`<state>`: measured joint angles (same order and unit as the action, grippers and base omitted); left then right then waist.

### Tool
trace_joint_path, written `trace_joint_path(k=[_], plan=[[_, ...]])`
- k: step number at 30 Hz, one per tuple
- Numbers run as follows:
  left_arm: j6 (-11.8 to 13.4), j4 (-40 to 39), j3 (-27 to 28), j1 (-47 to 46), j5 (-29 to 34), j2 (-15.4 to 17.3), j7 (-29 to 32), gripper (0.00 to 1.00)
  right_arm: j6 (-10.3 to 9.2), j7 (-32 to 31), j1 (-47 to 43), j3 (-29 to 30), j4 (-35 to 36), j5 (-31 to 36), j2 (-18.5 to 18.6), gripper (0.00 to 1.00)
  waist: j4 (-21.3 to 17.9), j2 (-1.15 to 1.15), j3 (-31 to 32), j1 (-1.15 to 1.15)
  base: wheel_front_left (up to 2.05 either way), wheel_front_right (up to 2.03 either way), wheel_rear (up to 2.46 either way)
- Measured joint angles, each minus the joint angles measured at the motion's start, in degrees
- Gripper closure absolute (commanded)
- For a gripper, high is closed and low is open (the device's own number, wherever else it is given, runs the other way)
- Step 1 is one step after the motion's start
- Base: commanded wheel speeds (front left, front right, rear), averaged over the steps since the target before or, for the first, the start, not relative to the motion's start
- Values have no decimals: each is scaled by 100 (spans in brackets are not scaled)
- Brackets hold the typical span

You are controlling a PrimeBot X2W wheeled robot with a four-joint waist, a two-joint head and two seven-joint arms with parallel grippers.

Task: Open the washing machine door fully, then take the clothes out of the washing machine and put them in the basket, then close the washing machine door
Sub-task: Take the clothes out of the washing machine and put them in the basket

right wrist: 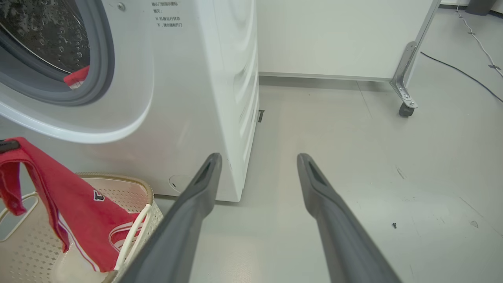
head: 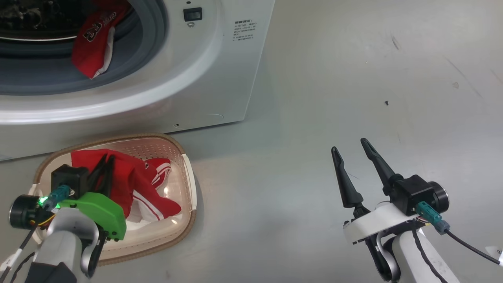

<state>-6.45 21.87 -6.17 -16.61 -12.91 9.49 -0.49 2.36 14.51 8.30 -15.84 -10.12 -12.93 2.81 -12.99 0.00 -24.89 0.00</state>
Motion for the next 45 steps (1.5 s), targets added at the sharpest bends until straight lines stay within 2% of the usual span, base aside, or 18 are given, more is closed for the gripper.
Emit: trace_joint_path(k=[7, 30, 31, 32, 33, 45], plan=[[-41, 565, 57, -131, -2, 159, 92, 100, -100, 0, 172, 22, 136, 54, -3, 0, -127, 0, -327, 0, 0, 0, 0], [-38, 2329, 186, -740, -16, 250, -37, 100, -196, 0, 280, 47, 211, 319, -15, 0, -228, 0, -974, 0, 0, 0, 0], [-38, 2387, 192, -756, -16, 247, -60, 91, -197, 0, 292, 49, 211, 335, -15, 0, -226, 0, -973, 0, 0, 0, 0], [-38, 2427, 192, -773, -16, 243, -97, 56, -201, 0, 298, 53, 210, 345, -15, 0, -224, 0, -971, 0, 0, 0, 0], [-38, 2448, 193, -797, -16, 237, -165, 2, -201, 0, 300, 55, 210, 345, -15, 0, -220, 0, -967, 0, 0, 0, 0], [-40, 2939, 156, -1104, -30, 93, -560, 0, -201, 0, 302, 47, 70, 345, -16, 0, -87, 0, -735, 0, 0, 0, 0]])
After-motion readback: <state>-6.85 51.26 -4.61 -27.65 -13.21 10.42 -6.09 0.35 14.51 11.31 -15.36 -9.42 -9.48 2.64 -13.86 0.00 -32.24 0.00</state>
